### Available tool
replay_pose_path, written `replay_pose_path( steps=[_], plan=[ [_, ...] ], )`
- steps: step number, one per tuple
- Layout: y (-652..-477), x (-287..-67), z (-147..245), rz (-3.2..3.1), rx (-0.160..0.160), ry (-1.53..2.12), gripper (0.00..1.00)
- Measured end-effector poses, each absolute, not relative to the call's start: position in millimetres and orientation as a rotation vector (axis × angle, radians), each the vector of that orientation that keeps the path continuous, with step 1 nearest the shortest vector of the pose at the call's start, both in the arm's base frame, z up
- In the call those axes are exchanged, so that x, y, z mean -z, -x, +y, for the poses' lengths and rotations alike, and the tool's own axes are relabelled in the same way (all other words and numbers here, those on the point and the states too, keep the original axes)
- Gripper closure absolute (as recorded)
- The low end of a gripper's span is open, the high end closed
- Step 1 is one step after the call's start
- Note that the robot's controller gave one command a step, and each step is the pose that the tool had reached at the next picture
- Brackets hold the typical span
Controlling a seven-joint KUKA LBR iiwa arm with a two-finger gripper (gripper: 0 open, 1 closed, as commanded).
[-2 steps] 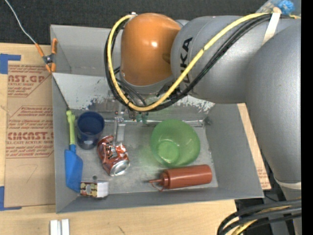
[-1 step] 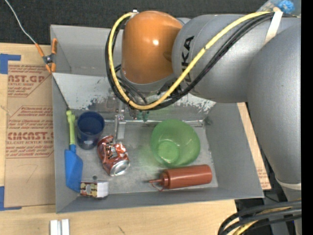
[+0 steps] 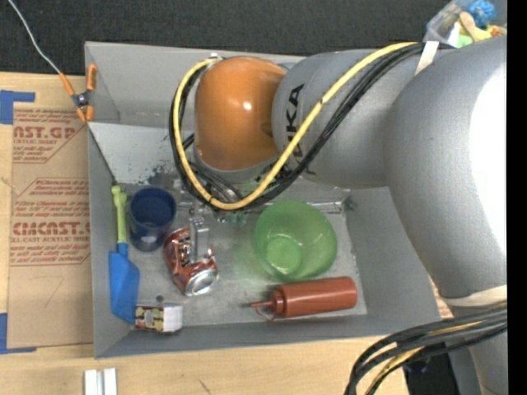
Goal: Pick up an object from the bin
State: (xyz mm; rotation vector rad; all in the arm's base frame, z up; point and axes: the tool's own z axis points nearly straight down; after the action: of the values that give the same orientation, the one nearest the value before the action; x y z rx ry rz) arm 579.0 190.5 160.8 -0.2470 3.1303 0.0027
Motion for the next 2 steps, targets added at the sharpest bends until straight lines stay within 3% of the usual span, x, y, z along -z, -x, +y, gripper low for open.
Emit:
replay_pose_path(
  steps=[1, 2],
  plan=[
    [-572.9, -93, 191, 3.053, -0.001, 0.663, 0.00],
    [-547.9, -83, 197, 3.029, -0.016, 0.763, 1.00]
  ],
)
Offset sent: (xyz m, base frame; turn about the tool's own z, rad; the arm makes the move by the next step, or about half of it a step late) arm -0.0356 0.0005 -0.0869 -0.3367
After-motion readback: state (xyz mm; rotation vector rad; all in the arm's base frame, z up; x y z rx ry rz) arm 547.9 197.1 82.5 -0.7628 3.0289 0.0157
